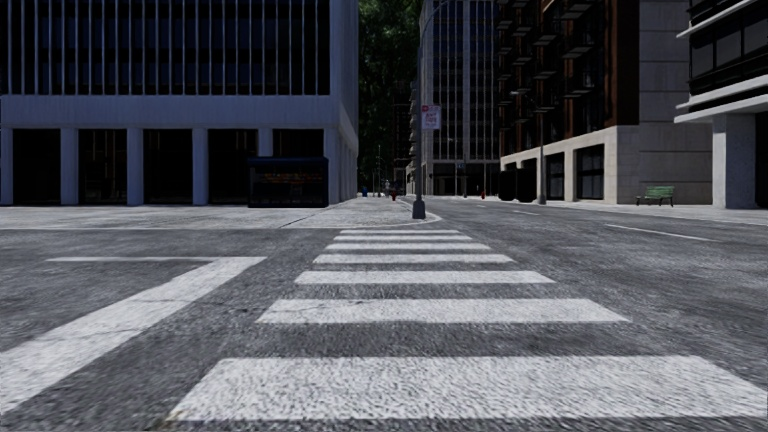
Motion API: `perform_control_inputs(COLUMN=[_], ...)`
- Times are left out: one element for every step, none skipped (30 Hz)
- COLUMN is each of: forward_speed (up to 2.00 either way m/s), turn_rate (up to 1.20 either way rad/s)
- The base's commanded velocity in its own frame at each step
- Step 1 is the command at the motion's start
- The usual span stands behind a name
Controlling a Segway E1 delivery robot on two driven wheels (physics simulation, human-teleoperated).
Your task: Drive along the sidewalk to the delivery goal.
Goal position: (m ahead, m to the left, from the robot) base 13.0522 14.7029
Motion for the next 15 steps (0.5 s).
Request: perform_control_inputs(forward_speed=[1.35,1.35,1.35,1.35,1.35,1.35,1.35,1.35,1.38,1.4,1.4,1.4,1.4,1.45,1.5], turn_rate=[0.0,0.0,0.0,0.0,0.0,0.0,0.0,0.0,0.0,0.0,0.0,0.0,0.0,0.0,0.0])
